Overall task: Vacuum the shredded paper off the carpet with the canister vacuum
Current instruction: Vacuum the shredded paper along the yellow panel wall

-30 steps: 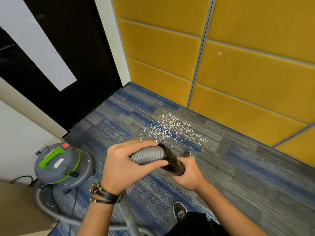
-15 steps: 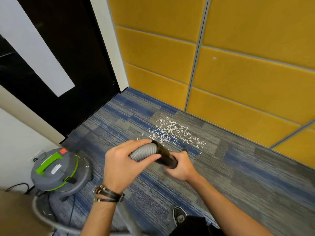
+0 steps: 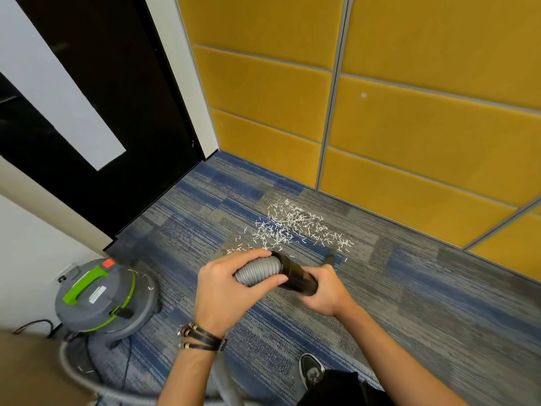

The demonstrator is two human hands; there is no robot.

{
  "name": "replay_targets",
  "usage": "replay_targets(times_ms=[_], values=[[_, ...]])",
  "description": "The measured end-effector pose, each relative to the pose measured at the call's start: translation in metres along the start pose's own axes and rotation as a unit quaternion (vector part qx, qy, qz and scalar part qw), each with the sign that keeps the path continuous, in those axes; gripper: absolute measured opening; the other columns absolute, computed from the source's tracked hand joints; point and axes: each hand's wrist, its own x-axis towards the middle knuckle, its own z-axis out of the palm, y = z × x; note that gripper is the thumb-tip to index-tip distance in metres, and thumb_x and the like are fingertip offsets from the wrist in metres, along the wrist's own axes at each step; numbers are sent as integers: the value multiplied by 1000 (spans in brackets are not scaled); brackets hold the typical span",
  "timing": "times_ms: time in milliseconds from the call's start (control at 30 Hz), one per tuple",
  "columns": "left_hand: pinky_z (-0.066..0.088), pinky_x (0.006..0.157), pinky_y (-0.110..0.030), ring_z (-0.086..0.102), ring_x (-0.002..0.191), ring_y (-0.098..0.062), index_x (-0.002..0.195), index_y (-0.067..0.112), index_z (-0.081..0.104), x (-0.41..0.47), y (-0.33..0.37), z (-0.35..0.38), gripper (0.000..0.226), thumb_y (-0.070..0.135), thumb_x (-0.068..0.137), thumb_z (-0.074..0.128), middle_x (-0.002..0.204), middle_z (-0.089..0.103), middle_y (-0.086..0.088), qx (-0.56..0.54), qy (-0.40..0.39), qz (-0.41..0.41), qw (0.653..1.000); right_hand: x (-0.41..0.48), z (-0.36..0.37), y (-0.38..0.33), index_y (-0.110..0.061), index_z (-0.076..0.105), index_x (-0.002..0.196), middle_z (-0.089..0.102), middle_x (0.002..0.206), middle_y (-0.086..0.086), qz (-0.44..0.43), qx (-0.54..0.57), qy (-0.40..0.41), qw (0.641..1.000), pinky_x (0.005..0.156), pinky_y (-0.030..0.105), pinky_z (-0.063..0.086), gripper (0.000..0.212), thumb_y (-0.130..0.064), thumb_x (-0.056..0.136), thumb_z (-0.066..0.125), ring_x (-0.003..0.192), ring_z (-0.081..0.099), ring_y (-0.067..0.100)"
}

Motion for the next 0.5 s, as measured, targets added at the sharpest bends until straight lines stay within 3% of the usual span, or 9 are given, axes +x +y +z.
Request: replay_targets(times_ms=[167, 433, 500], values=[[61, 81, -31, 72, 89, 1, 110, 34, 82, -1, 1, 15, 46, 61, 73, 86, 99, 77, 21, 22, 17, 8, 1000, -2, -10, 8, -29, 59, 67, 56, 52, -7, 14, -4, 8, 1000, 49, 19, 35, 25, -12, 75, 75, 46, 49, 10], [62, 78, -34, 73, 85, -4, 109, 28, 82, 18, 13, 25, 47, 58, 73, 89, 96, 76, 18, 18, 34, 37, 999, 25, -19, 7, -14, 59, 68, 59, 56, 1, 10, 40, -17, 999, 45, 33, 42, 15, -7, 74, 71, 47, 52, 11], [61, 79, -32, 73, 86, -4, 108, 28, 83, 21, 16, 27, 47, 57, 72, 90, 96, 76, 19, 11, 31, 49, 998, 20, -22, 7, -17, 58, 68, 58, 56, 1, 10, 50, -16, 999, 47, 28, 39, 18, -5, 73, 72, 48, 49, 8]])
